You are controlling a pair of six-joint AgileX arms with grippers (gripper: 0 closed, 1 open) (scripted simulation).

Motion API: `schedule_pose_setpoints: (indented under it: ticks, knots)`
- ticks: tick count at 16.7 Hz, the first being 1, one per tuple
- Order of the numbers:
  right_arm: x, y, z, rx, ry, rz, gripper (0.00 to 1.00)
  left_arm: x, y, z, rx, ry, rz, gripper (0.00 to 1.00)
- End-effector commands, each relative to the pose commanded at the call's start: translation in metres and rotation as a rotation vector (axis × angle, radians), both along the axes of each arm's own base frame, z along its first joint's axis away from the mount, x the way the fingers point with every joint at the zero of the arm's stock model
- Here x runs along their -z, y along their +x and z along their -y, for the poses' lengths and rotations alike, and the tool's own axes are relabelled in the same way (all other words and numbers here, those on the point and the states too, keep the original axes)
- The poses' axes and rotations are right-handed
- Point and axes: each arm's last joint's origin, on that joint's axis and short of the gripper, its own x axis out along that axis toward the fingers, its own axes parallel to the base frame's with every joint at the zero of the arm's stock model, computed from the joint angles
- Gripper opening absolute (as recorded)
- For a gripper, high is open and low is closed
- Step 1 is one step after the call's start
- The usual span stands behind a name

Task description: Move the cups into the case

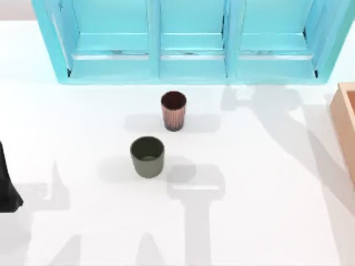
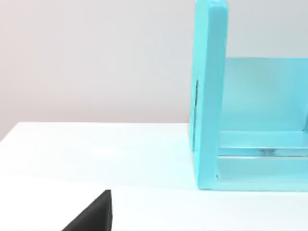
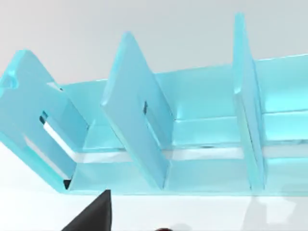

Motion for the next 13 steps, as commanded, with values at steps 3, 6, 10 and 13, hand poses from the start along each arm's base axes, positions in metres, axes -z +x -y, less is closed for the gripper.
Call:
schedule_pose_setpoints:
  ticks: [3, 6, 10, 13]
  knots:
    - [0.003, 0.032, -0.06, -0.031, -0.018, -0.143, 1.0, 0.0, 0.0, 0.0, 0.0, 0.0, 0.0, 1.0]
    - [0.025, 0.053, -0.12, -0.047, -0.06, -0.283, 1.0, 0.0, 0.0, 0.0, 0.0, 0.0, 0.0, 1.0]
    - [0.075, 0.066, -0.188, -0.048, -0.141, -0.453, 1.0, 0.0, 0.0, 0.0, 0.0, 0.0, 0.0, 1.0]
    - [0.117, 0.068, -0.224, -0.033, -0.208, -0.562, 1.0, 0.0, 0.0, 0.0, 0.0, 0.0, 0.0, 1.0]
